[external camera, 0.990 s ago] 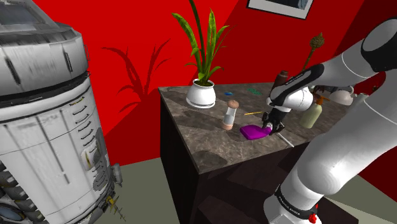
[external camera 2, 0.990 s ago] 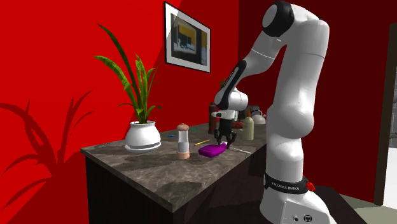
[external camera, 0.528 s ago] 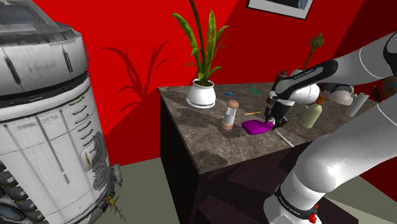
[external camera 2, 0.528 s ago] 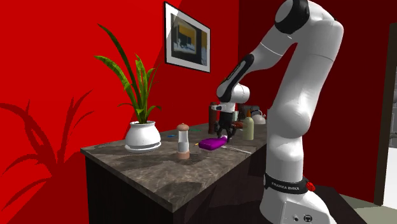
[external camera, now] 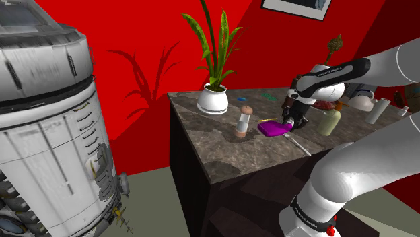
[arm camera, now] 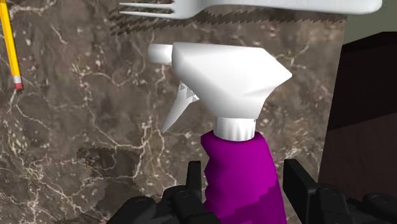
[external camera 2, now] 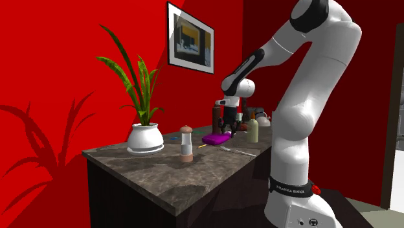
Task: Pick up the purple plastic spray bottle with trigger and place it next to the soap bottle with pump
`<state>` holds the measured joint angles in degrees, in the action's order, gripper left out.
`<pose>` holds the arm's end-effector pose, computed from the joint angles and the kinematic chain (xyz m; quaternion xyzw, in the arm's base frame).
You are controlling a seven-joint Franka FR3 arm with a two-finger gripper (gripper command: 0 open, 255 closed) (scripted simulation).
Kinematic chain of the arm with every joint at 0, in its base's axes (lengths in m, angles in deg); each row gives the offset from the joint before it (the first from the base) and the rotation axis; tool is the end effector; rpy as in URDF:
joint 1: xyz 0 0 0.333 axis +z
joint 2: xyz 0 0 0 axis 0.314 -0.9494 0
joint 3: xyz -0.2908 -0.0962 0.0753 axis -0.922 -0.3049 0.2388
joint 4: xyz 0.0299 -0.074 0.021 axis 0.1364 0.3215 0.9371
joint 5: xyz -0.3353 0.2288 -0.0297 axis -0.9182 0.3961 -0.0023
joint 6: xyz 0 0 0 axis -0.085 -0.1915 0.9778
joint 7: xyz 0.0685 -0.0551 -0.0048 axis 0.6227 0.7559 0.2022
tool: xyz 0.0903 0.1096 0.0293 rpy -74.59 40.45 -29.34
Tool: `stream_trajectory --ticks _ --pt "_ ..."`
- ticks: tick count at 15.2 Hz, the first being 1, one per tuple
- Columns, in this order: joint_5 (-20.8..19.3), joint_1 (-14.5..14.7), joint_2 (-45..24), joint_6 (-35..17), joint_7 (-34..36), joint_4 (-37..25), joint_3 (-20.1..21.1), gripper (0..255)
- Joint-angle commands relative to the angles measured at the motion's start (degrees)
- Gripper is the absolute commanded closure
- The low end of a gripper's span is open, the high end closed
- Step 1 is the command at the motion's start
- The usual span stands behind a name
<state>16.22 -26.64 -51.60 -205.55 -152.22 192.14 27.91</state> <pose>0.2544 -0.3446 0.3110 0.8077 0.5876 0.0483 0.0098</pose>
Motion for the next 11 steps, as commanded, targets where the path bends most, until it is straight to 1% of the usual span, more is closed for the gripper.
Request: stream_trajectory --ticks 1,11 --pt "-0.3 -0.5 1.3 2.1 0.5 -0.8 1.0 255" --pt "-0.6 -1.8 6.0 11.2 2.0 -5.4 4.8 255"
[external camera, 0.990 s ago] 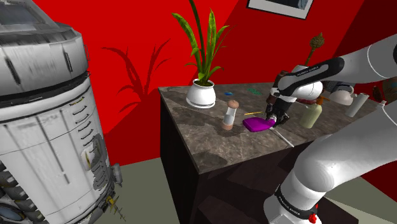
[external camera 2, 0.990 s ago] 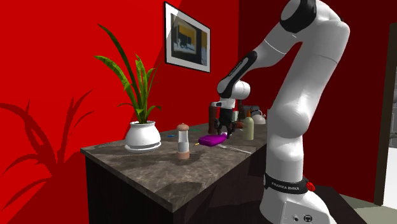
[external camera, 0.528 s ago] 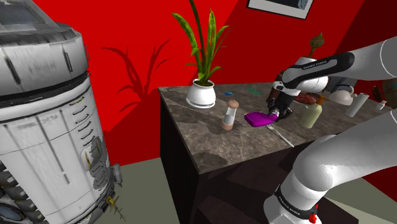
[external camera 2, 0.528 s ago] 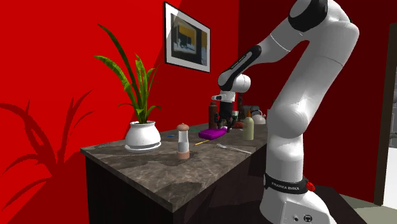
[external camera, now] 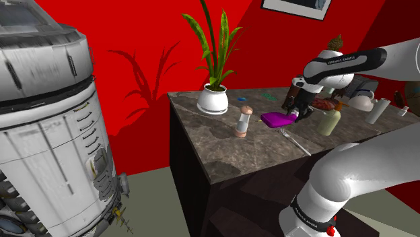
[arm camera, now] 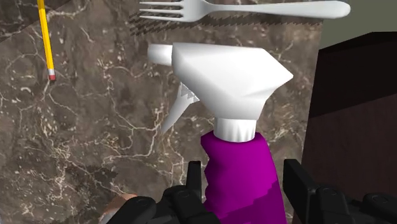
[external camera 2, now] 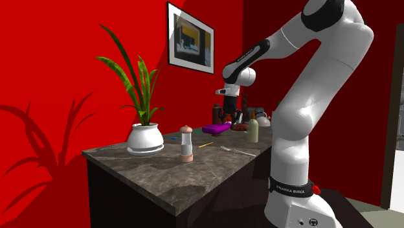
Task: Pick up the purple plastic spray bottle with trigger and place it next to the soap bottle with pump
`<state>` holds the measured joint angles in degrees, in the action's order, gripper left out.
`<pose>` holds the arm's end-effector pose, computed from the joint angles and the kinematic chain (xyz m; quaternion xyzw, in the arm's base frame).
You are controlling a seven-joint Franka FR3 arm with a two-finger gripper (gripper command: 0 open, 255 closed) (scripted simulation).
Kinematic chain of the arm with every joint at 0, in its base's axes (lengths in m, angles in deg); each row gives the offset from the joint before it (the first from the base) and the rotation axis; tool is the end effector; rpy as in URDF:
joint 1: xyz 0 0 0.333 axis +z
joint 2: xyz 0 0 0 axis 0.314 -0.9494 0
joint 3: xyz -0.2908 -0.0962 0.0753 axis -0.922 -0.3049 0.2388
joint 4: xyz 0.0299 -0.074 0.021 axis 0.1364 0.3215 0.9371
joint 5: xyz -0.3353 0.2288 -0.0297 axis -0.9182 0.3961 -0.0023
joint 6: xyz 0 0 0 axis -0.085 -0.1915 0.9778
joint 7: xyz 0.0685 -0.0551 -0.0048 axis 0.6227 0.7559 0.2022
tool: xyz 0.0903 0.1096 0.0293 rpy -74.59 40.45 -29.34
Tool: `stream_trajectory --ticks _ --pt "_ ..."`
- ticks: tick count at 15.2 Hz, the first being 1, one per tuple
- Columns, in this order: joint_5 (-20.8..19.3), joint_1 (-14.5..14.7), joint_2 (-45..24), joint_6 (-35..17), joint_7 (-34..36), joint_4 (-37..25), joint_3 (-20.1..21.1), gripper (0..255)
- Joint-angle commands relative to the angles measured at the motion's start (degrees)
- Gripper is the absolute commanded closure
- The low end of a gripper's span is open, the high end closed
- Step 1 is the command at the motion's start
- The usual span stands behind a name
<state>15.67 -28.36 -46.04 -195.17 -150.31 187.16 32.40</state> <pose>0.2557 -0.3456 0.3727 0.8077 0.5876 0.0481 0.0097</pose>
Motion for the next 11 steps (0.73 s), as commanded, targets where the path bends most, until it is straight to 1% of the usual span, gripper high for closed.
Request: stream_trajectory --ticks 1,11 --pt "0.0 -0.2 0.7 1.7 0.2 -0.9 0.7 255" --pt "0.9 -0.4 3.2 9.9 0.9 -6.7 3.6 255"
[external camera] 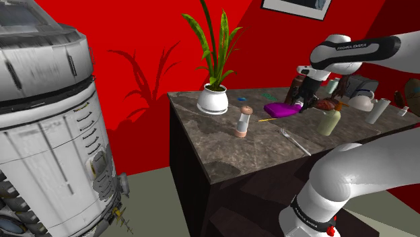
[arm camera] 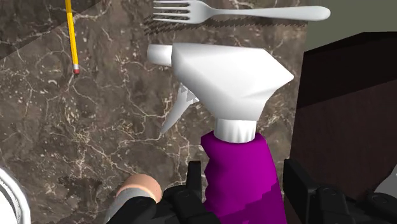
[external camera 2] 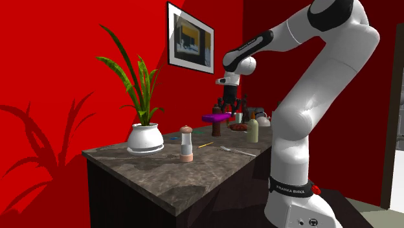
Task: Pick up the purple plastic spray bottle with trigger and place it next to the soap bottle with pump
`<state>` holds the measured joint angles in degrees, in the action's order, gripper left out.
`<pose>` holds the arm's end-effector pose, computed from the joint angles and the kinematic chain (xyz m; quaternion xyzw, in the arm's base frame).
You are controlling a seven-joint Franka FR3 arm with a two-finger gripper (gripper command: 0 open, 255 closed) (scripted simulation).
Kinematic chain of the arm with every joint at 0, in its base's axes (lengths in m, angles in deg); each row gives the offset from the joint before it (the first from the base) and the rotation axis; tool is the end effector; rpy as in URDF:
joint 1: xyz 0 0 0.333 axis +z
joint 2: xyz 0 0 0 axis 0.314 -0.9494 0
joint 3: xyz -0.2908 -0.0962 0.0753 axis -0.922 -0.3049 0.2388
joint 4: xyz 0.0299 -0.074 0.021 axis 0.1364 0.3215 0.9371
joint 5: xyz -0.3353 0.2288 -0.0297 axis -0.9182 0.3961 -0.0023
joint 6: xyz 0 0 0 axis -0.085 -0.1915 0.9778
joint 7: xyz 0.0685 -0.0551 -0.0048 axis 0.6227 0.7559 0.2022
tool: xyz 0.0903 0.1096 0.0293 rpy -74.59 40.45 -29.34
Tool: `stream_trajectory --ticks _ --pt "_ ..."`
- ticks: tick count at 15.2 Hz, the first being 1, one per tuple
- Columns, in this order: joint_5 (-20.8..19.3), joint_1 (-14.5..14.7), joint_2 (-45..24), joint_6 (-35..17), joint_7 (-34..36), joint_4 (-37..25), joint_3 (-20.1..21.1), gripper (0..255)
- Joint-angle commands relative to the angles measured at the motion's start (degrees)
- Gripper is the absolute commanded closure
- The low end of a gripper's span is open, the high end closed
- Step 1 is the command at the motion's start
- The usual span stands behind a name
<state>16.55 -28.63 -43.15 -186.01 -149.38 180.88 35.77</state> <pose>0.2573 -0.3461 0.4329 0.8078 0.5875 0.0481 0.0097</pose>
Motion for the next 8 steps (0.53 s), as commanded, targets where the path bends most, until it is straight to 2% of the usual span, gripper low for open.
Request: stream_trajectory --ticks 1,8 --pt "0.1 -0.1 0.5 1.6 0.1 -1.1 0.5 255" --pt "1.0 0.1 1.1 7.0 0.3 -5.8 2.1 255"
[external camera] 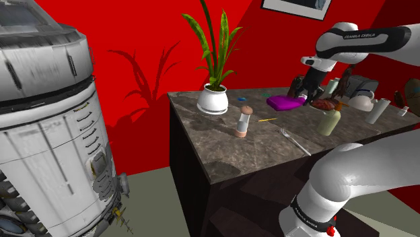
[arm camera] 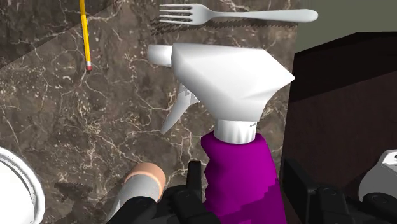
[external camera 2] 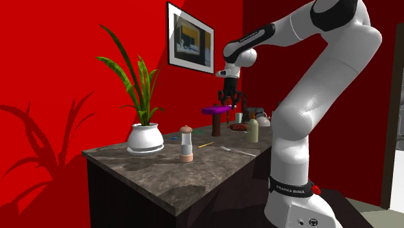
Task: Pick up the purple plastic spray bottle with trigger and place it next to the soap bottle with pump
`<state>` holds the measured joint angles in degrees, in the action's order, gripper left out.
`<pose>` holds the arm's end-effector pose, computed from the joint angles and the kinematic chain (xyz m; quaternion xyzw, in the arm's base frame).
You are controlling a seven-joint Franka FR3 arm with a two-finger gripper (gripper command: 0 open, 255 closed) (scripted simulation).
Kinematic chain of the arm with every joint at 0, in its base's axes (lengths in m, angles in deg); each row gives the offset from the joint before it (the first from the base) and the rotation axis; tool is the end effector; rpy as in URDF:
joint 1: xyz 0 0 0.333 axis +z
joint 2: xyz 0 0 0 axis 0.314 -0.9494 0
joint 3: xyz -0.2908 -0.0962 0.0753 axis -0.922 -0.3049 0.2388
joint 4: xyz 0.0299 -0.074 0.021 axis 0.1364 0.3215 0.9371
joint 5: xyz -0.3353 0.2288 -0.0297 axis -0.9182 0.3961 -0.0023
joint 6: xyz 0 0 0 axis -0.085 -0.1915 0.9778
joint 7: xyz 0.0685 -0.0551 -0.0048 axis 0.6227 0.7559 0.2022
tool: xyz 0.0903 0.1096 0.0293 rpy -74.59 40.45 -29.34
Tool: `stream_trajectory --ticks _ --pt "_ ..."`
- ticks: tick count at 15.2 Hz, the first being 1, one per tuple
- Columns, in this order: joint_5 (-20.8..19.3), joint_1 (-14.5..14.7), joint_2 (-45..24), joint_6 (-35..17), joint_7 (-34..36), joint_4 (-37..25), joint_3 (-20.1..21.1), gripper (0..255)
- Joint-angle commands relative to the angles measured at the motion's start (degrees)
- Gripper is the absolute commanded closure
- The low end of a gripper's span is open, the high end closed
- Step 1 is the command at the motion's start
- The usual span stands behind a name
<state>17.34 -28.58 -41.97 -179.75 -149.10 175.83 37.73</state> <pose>0.2561 -0.3460 0.4761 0.8077 0.5875 0.0481 0.0098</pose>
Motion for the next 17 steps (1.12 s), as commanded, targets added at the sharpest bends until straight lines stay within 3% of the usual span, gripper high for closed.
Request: stream_trajectory --ticks 1,7,13,17 --pt "0.3 0.1 0.0 1.5 0.0 -1.5 0.4 255" --pt "1.0 0.5 -0.1 5.5 0.1 -5.5 1.4 255" --pt "5.0 4.5 -12.7 4.1 -9.6 -16.9 -9.3 255" --pt "12.6 7.6 -24.3 4.2 -18.7 -26.0 -18.5 255"
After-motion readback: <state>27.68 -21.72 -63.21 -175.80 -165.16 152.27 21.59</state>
